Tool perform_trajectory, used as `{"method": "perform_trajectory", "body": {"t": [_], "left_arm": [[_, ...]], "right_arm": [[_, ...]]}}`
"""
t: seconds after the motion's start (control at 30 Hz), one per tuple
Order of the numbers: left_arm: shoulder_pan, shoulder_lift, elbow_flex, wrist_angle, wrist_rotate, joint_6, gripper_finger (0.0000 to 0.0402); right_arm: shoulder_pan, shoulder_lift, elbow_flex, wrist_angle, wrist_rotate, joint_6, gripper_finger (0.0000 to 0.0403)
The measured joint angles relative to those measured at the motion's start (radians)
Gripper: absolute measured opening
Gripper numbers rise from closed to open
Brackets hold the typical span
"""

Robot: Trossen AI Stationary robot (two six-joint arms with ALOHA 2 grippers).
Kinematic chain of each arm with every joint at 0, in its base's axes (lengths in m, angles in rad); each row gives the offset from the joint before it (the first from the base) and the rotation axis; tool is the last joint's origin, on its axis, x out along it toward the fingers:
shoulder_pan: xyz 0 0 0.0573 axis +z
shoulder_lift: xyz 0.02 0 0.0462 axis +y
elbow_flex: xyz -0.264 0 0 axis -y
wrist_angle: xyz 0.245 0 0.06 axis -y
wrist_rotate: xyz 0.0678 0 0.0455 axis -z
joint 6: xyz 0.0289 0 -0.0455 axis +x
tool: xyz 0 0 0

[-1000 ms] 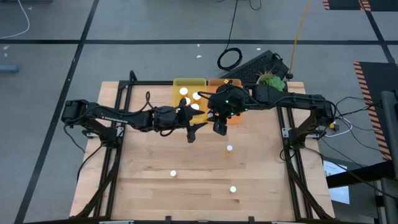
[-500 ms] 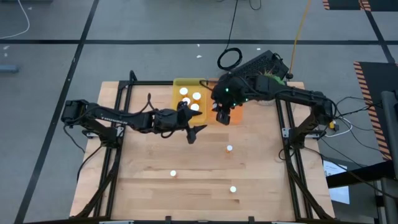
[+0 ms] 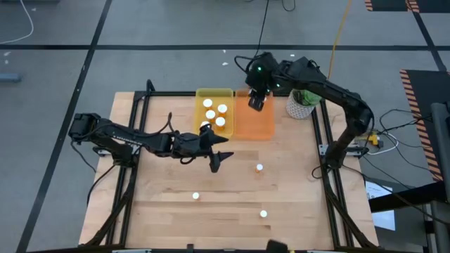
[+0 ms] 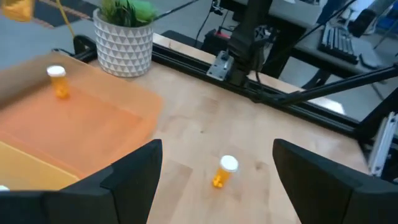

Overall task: Pick and place medicine bottles into bin by pill shape (circle, oval)
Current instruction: Put the small orange tablet bottle into the orange bin

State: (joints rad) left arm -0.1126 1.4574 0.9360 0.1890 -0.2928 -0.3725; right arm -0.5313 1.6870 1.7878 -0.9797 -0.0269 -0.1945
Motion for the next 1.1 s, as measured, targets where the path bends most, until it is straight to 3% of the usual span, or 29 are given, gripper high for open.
{"method": "perform_trajectory", "body": {"t": [0.63, 1.1], "left_arm": [[0.073, -0.04, 0.0, -0.036, -0.076, -0.082, 0.031], [0.107, -0.039, 0.0, -0.036, -0.075, -0.077, 0.031]], "right_arm": [[-0.144, 0.325, 0.0, 0.093, -0.056, -0.219, 0.0123], [-0.152, 0.373, -0.038, 0.148, -0.061, -0.24, 0.0123]]}}
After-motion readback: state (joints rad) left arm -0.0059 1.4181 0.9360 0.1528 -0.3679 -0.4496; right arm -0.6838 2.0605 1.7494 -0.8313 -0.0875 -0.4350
